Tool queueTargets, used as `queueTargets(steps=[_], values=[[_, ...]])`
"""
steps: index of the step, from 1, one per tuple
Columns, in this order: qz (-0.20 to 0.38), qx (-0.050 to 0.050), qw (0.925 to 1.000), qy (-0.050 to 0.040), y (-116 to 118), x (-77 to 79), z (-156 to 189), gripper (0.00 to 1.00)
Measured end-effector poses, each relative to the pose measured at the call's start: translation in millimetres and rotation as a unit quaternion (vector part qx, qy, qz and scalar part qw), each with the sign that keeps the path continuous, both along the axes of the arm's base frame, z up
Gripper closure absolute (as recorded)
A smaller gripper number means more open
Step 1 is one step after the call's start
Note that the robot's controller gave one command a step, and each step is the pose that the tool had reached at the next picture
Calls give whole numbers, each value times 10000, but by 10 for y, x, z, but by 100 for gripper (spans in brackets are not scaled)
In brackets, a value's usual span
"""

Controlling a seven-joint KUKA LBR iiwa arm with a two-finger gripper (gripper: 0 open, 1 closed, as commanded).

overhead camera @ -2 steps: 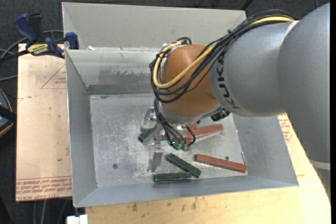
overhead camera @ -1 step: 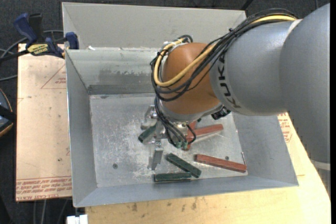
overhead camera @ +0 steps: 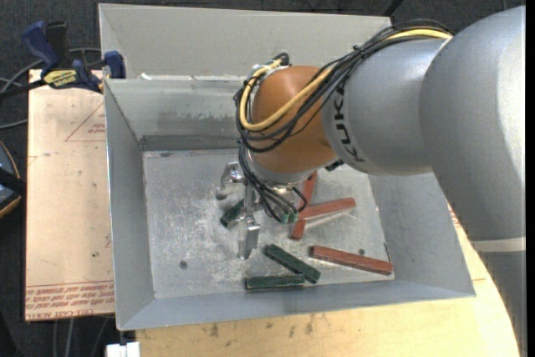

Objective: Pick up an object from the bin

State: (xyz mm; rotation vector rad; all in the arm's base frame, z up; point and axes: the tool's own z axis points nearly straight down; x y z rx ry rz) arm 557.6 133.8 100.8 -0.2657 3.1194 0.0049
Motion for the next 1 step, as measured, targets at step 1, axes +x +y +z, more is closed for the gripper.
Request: queueTargets(steps=[1], values=[[587, -4, 9983, 10, -37, 175, -276, 0]])
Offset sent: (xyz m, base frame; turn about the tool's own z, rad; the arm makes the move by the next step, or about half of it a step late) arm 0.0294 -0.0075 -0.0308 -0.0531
